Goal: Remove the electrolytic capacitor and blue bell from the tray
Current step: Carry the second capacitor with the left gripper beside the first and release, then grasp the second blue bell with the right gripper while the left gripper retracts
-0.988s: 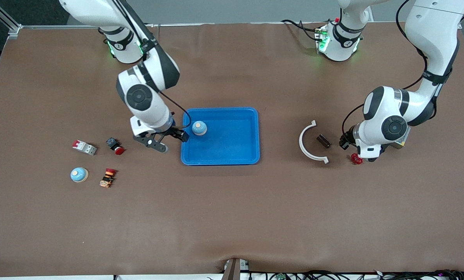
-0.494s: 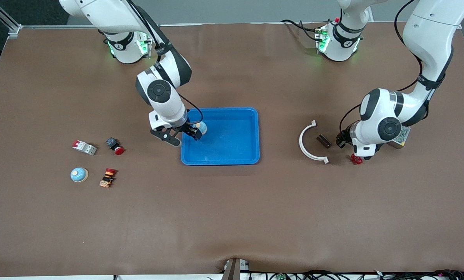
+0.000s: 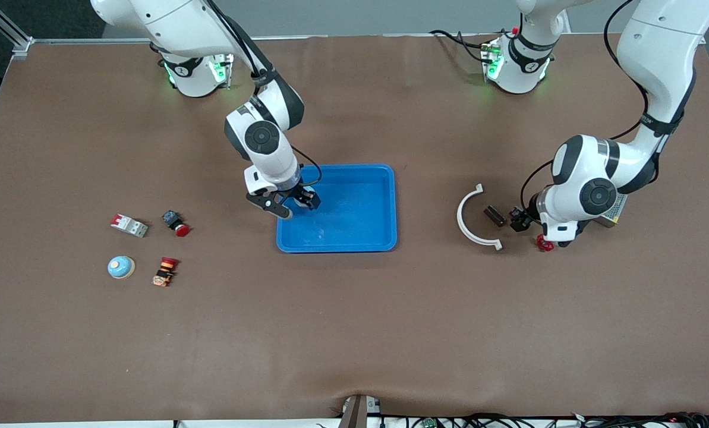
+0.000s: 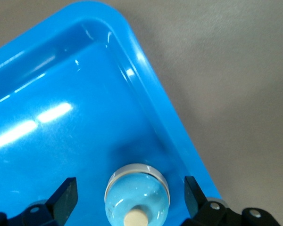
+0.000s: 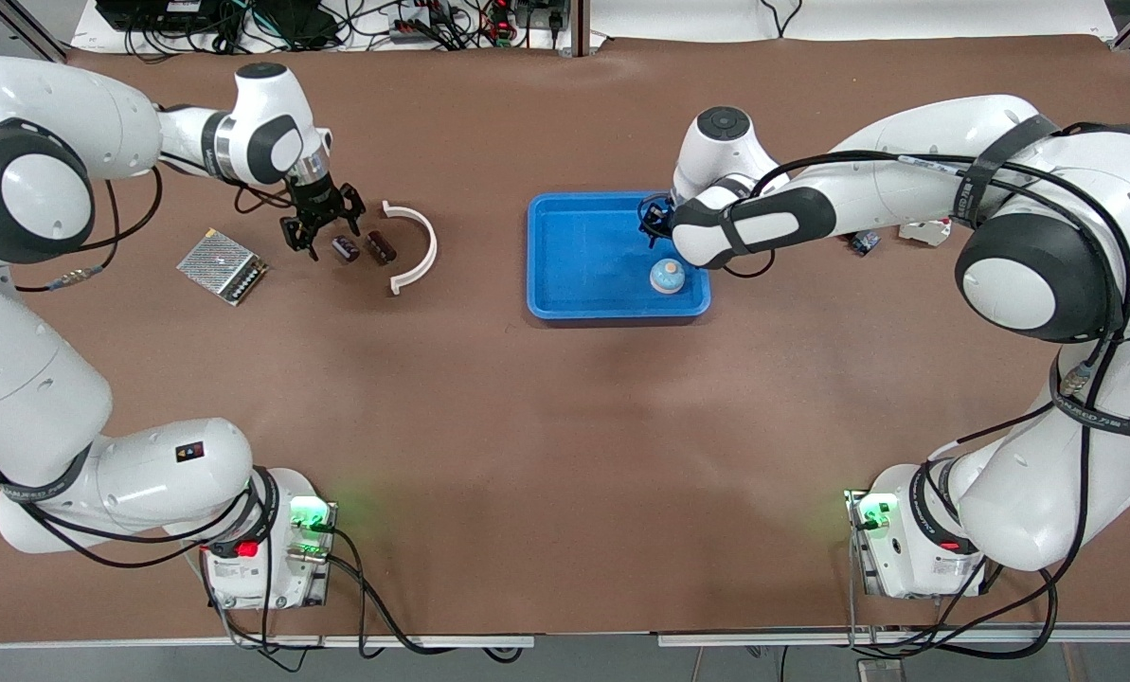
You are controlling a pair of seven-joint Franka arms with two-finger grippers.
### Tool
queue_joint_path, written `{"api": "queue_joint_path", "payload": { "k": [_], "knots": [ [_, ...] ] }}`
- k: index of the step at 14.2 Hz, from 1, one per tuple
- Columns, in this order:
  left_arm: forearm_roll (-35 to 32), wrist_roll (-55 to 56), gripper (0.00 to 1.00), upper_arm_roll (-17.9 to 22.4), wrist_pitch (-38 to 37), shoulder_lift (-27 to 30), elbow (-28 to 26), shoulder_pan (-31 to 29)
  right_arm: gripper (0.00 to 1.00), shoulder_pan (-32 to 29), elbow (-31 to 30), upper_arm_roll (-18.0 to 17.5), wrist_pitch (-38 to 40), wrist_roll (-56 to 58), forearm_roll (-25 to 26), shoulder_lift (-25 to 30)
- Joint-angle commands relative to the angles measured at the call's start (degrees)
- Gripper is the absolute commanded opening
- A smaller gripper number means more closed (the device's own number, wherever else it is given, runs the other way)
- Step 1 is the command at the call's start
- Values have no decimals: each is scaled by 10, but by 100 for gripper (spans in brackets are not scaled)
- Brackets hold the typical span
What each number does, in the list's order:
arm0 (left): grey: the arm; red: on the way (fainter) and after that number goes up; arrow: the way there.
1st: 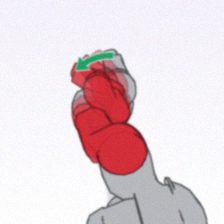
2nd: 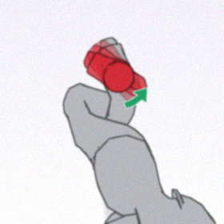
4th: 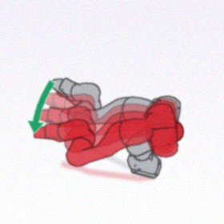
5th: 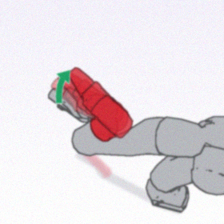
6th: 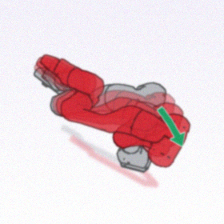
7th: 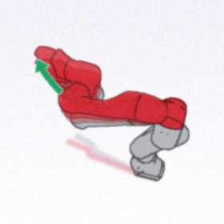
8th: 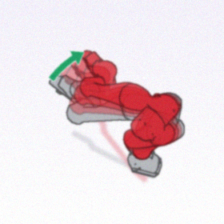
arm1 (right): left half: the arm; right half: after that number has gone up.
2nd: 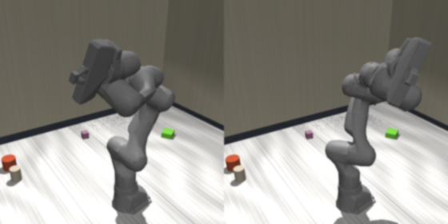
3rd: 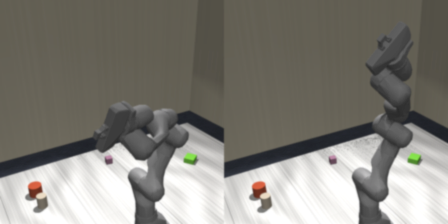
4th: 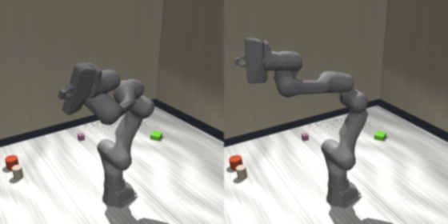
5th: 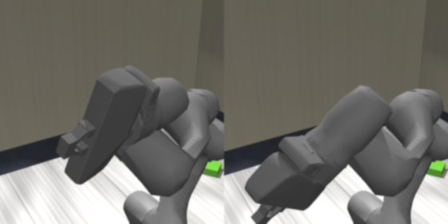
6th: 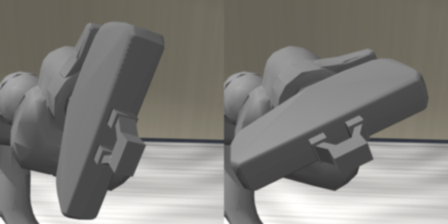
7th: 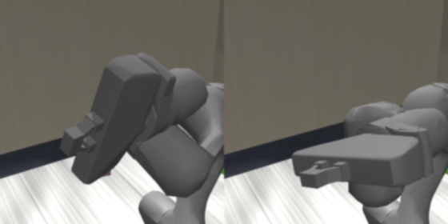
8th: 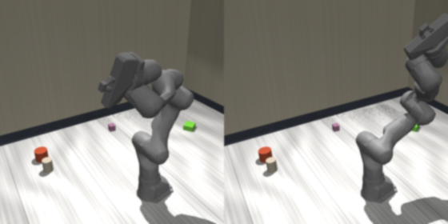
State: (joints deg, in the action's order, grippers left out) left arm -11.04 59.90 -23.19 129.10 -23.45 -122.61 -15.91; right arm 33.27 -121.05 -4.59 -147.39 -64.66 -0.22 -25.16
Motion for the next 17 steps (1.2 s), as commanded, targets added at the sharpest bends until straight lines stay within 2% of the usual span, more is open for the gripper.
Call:
{"api": "queue_joint_path", "payload": {
  "k": [1, 4, 9, 10, 12, 13, 15, 16, 17],
  "knots": [
    [-10, -4, 100, -33, -73, 32, 52, -3, 100, 16, -1, 6, -8, -20, 13, -7],
    [-11, -5, 100, -55, -153, 26, 152, -1, 100, 21, -1, 7, -23, -21, 14, -18],
    [-10, -36, 100, -98, -209, 30, 256, -2, 100, 21, -1, 7, -24, -21, 14, -23],
    [-10, -42, 100, -99, -224, 30, 281, -1, 95, 22, -1, 7, -24, -21, 14, -22],
    [-10, -77, 100, -99, -248, 30, 311, 1, 74, 24, 1, 7, -24, -21, 13, -23],
    [-10, -103, 100, -102, -261, 33, 320, -2, 54, 24, 1, 7, -24, -22, 11, -23],
    [-11, -132, 100, -107, -302, 43, 351, -2, 8, 25, 4, 7, -24, -41, 11, -23],
    [-11, -151, 100, -107, -315, 45, 365, -3, 0, 25, 4, 7, -24, -42, 11, -23],
    [-11, -176, 100, -107, -323, 46, 375, -4, 0, 25, 4, 6, -23, -42, 10, -22]
  ]
}}
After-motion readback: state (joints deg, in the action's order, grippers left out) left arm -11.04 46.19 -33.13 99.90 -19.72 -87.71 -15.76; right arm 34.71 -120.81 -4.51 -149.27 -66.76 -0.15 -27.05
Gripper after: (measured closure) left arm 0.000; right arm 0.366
